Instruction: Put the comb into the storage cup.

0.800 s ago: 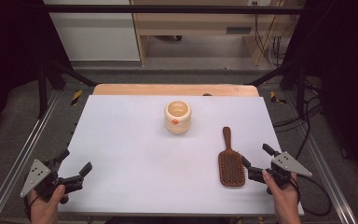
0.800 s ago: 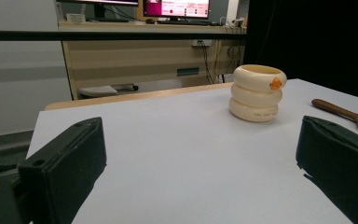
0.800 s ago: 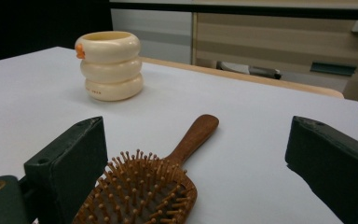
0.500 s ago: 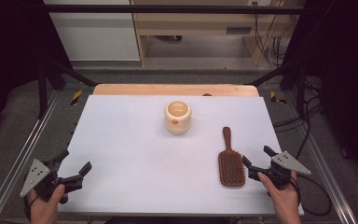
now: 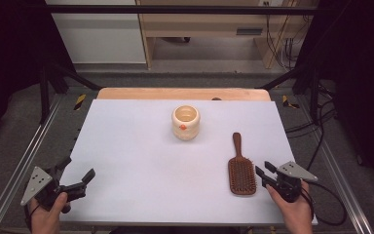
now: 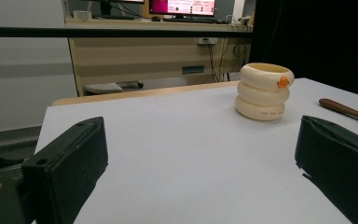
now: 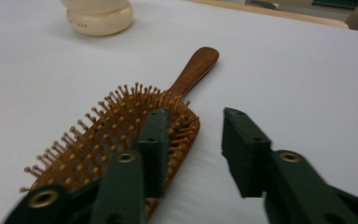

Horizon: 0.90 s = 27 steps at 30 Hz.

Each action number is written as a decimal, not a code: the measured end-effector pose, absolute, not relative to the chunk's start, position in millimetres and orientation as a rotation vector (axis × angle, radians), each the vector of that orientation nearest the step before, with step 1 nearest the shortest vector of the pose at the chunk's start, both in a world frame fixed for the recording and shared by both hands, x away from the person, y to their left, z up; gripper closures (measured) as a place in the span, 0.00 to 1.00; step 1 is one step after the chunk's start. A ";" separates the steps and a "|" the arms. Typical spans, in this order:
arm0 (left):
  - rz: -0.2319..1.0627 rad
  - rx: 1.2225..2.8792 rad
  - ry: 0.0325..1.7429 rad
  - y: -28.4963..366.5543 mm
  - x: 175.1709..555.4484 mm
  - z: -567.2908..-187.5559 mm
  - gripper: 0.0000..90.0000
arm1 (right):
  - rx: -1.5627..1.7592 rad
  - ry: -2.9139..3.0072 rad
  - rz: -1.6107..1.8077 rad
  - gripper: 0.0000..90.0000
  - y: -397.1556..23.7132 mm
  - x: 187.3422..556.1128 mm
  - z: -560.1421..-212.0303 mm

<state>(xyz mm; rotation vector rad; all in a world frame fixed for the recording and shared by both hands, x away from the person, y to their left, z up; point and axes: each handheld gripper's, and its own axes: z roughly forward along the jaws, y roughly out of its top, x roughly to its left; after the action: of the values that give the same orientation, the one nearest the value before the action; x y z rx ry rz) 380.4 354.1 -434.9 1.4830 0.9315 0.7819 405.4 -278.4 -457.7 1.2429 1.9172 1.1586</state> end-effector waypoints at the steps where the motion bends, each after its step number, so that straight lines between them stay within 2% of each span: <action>1: 0.782 1.483 0.932 354.3 380.4 -435.0 0.03 | 1.236 1.929 1.151 0.74 -278.1 404.0 -457.8; 3: 0.783 1.483 0.936 354.5 380.6 -435.1 0.03 | 1.219 1.946 1.134 0.83 -277.0 401.1 -458.2; 6: 0.783 1.482 0.938 354.8 380.5 -435.2 0.03 | 1.200 1.986 1.104 0.92 -275.9 399.6 -460.2; 12: 0.784 1.484 0.946 355.3 380.7 -435.7 0.03 | 1.214 2.005 1.097 1.00 -275.6 397.7 -461.7; 27: 0.783 1.483 0.951 355.7 380.6 -436.1 0.03 | 1.275 2.118 1.038 1.00 -272.7 393.4 -468.8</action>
<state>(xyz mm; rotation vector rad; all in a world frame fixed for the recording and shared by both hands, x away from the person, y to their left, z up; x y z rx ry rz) 380.6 355.7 -436.1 1.4835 0.9514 0.7827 393.4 -272.7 -468.8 1.2751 2.1182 1.0383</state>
